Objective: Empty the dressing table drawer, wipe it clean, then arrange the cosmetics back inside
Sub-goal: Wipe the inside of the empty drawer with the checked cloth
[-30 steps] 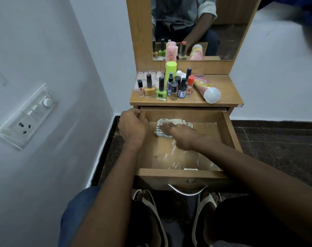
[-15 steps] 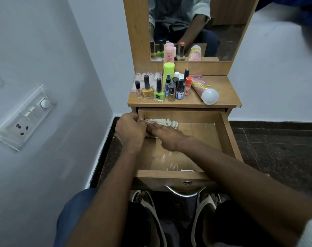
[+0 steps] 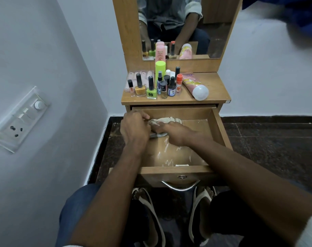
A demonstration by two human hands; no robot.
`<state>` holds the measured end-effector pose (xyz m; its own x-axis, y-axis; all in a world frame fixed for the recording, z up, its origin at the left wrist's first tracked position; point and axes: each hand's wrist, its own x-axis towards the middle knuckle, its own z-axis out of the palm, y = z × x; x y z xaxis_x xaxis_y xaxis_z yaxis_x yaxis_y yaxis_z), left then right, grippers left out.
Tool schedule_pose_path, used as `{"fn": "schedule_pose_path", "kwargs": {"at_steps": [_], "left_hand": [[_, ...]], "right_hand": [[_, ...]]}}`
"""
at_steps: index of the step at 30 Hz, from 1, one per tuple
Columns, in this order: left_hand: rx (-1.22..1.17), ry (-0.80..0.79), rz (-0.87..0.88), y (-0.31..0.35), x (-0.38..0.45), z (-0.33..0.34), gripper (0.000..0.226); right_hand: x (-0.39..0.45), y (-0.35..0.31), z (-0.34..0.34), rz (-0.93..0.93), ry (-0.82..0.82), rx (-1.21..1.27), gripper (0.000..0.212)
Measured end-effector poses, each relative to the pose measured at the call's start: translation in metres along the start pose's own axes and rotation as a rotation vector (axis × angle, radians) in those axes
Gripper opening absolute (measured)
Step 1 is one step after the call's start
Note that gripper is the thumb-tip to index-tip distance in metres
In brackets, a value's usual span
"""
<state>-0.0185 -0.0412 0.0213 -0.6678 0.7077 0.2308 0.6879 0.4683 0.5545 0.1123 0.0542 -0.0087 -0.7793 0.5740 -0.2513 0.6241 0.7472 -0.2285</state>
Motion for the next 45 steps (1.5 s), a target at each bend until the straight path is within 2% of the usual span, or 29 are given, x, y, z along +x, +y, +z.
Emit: {"fn": "schedule_pose_path", "kwargs": {"at_steps": [4, 6, 8, 11, 16, 20, 24, 27, 30, 35, 37, 39, 41, 45], "left_hand": [[-0.005, -0.003, 0.025, -0.006, 0.001, -0.003, 0.034], [0.009, -0.004, 0.046, -0.005, 0.000, -0.003, 0.032], [0.036, -0.012, 0.068, -0.005, 0.000, -0.002, 0.031], [0.125, -0.049, 0.129, -0.001, -0.001, -0.002, 0.028], [0.119, -0.271, 0.294, 0.008, -0.003, 0.004, 0.024], [0.085, -0.257, 0.234, 0.002, 0.001, 0.008, 0.023], [0.052, -0.255, 0.184, -0.003, 0.002, 0.009, 0.026], [0.052, -0.258, 0.166, -0.002, 0.002, 0.010, 0.026], [0.040, -0.264, 0.151, -0.001, 0.004, 0.012, 0.026], [0.010, -0.278, 0.162, -0.002, 0.001, 0.014, 0.024], [-0.006, -0.268, 0.157, -0.004, 0.002, 0.014, 0.026], [-0.020, -0.264, 0.152, -0.004, 0.003, 0.014, 0.027], [-0.029, -0.264, 0.152, -0.005, 0.003, 0.015, 0.026], [-0.029, -0.277, 0.160, -0.003, 0.003, 0.018, 0.023]], "right_hand": [[-0.025, 0.028, -0.023, 0.204, 0.125, -0.087, 0.043], [-0.042, 0.044, -0.033, 0.294, 0.192, -0.154, 0.033], [-0.050, 0.050, -0.035, 0.311, 0.243, -0.235, 0.033], [-0.054, 0.051, -0.036, 0.260, 0.220, -0.317, 0.030], [-0.058, 0.058, -0.037, 0.198, 0.209, -0.382, 0.027], [-0.055, 0.054, -0.038, 0.273, 0.233, -0.430, 0.020], [-0.054, 0.059, -0.038, 0.197, 0.173, -0.404, 0.026], [-0.060, 0.061, -0.040, 0.129, 0.104, -0.374, 0.023], [-0.066, 0.056, -0.030, 0.112, 0.040, -0.351, 0.033], [-0.057, 0.060, -0.035, 0.220, 0.185, -0.222, 0.025], [-0.059, 0.055, -0.040, 0.216, 0.140, -0.249, 0.021], [-0.067, 0.045, -0.037, 0.176, 0.026, -0.267, 0.015], [-0.075, 0.040, -0.028, 0.154, -0.033, -0.230, 0.018], [-0.069, 0.058, -0.033, 0.191, 0.061, -0.056, 0.017]]}}
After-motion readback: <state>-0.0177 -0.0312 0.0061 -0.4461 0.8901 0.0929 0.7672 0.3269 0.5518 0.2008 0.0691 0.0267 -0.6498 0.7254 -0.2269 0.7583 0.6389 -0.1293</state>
